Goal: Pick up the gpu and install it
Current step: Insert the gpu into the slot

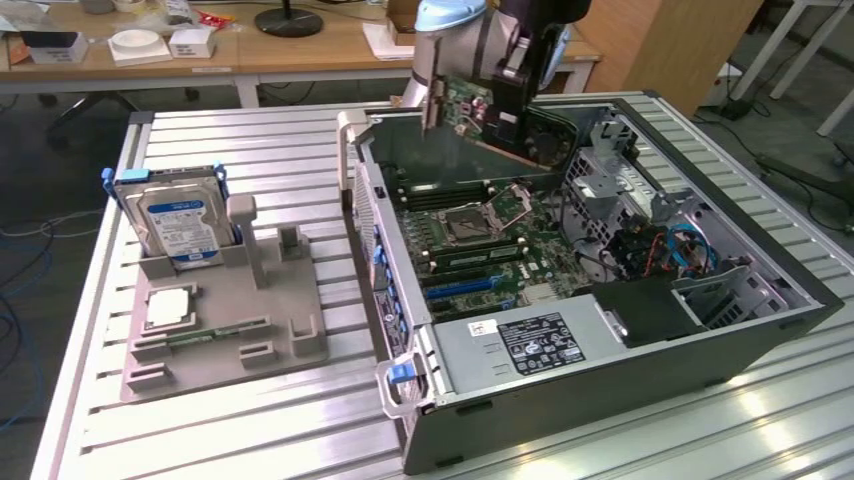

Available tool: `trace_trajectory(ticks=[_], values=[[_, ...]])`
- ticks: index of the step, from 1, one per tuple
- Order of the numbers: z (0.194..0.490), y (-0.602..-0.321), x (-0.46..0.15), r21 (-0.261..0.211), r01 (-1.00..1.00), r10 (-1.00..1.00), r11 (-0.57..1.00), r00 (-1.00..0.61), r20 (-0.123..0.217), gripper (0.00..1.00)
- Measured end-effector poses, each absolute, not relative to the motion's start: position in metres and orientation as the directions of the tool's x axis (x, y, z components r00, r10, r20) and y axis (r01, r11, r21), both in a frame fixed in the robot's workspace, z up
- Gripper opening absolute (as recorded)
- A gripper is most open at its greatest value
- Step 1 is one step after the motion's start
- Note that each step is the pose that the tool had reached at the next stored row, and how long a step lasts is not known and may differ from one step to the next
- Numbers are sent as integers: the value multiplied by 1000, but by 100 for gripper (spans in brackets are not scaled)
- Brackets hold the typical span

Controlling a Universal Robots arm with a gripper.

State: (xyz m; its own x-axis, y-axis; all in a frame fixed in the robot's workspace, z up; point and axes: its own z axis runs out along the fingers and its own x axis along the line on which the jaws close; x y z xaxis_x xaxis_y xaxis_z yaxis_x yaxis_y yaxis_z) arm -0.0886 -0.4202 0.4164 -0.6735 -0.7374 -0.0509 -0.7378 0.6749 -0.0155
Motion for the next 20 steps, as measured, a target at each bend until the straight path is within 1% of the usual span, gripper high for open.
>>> trace_trajectory(ticks=[20], values=[[416,-420,-89,-15,-894,-893,448,-447,-51,27]])
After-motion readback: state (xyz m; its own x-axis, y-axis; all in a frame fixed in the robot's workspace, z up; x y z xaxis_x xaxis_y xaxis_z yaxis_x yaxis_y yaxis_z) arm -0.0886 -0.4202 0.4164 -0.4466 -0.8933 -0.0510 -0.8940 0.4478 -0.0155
